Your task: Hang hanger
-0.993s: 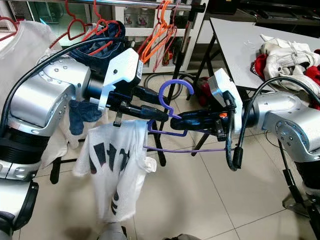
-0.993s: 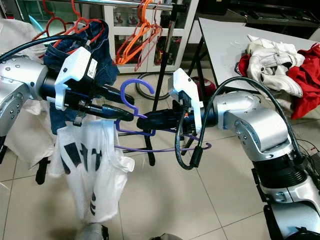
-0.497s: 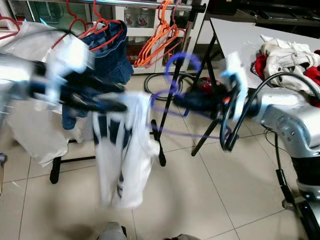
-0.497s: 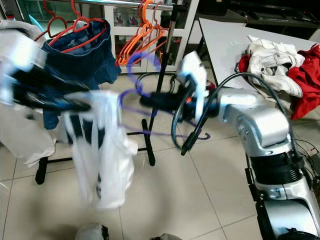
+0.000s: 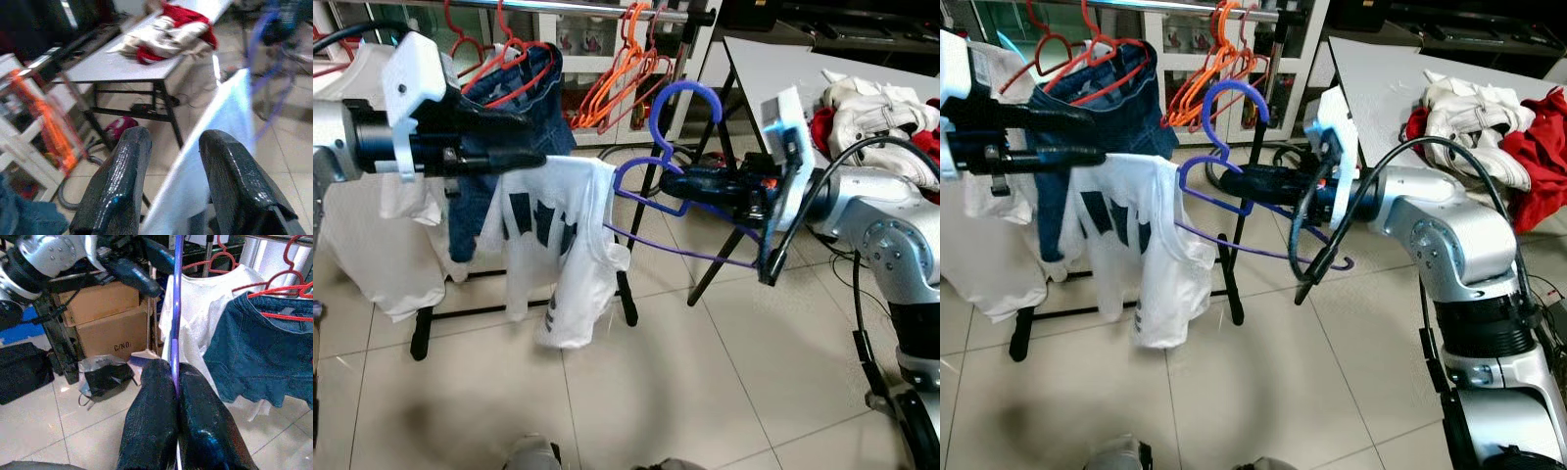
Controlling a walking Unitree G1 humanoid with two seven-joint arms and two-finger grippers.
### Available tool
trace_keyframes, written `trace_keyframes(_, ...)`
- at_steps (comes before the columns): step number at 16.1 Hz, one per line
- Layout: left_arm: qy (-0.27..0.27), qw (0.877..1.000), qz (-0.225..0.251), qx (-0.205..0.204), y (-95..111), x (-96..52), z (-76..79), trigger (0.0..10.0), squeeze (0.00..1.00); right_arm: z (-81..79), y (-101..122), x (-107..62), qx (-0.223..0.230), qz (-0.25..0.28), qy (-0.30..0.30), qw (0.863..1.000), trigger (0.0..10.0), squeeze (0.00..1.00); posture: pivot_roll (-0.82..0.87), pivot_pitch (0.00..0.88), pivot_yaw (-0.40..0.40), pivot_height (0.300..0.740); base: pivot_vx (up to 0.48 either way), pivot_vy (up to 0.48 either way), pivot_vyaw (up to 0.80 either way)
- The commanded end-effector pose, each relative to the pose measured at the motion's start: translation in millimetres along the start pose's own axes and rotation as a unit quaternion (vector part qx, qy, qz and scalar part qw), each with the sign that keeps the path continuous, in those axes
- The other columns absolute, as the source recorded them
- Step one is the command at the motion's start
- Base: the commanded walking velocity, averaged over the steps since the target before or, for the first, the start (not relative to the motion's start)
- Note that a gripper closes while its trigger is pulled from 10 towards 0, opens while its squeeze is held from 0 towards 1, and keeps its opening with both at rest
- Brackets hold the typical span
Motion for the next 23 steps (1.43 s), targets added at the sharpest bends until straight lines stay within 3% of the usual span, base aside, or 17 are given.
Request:
trace_keyframes(1,0.014,1.000,0.009,0.000,1.0,-6.6,-3.1,10.0,0.00,-1.1,17.1,-7.0,-0.020,0.020,0.005,1.000,0.0,0.00,-0.01,0.024,-0.117,0.740,0.000,0.000,0.00)
trace_keyframes(5,0.021,0.997,0.023,-0.066,-9.7,-37.9,-1.3,10.0,0.00,-1.2,25.6,-17.8,-0.004,0.044,0.008,0.999,0.0,0.00,-0.01,0.030,-0.111,0.740,0.000,0.000,0.00)
trace_keyframes(7,0.010,0.994,0.048,-0.101,-17.9,-45.4,5.8,10.0,0.00,-0.2,28.4,-20.8,0.004,0.054,0.011,0.998,0.0,0.00,0.00,0.032,-0.115,0.740,0.000,0.000,0.00)
trace_keyframes(10,-0.009,0.983,0.102,-0.153,-11.4,-51.9,11.2,10.0,0.00,1.2,27.8,-21.5,0.008,0.053,0.012,0.998,0.0,0.00,0.00,0.036,-0.119,0.740,0.000,0.000,0.00)
trace_keyframes(12,0.020,0.987,0.073,-0.144,-27.8,-48.6,8.0,10.0,0.00,-0.6,28.4,-21.4,0.012,0.055,0.021,0.998,0.0,0.00,0.01,0.036,-0.121,0.740,0.000,0.000,0.00)
trace_keyframes(18,0.015,0.985,0.029,-0.171,-62.1,-34.3,14.2,10.0,0.00,-1.3,26.6,-24.9,0.019,0.067,0.016,0.997,0.0,0.00,0.01,0.040,-0.104,0.740,0.000,0.000,0.00)
trace_keyframes(23,0.007,0.982,0.023,-0.187,-71.4,-27.6,15.6,10.0,0.00,-5.3,21.4,-28.7,0.032,0.074,0.017,0.997,0.0,0.00,0.02,0.039,-0.088,0.740,0.000,0.000,0.00)
Point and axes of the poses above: a point about 5 cm out from each wrist's last joint towards the gripper, its own x axis pointing out of the wrist towards the gripper, its own y axis along the axis of the wrist's last joint, z = x × y, the point moved 3 cm from there along x, pointing out of the wrist towards the gripper, and after that the axes turned 6 degrees about -x, right-handed, at the moved point
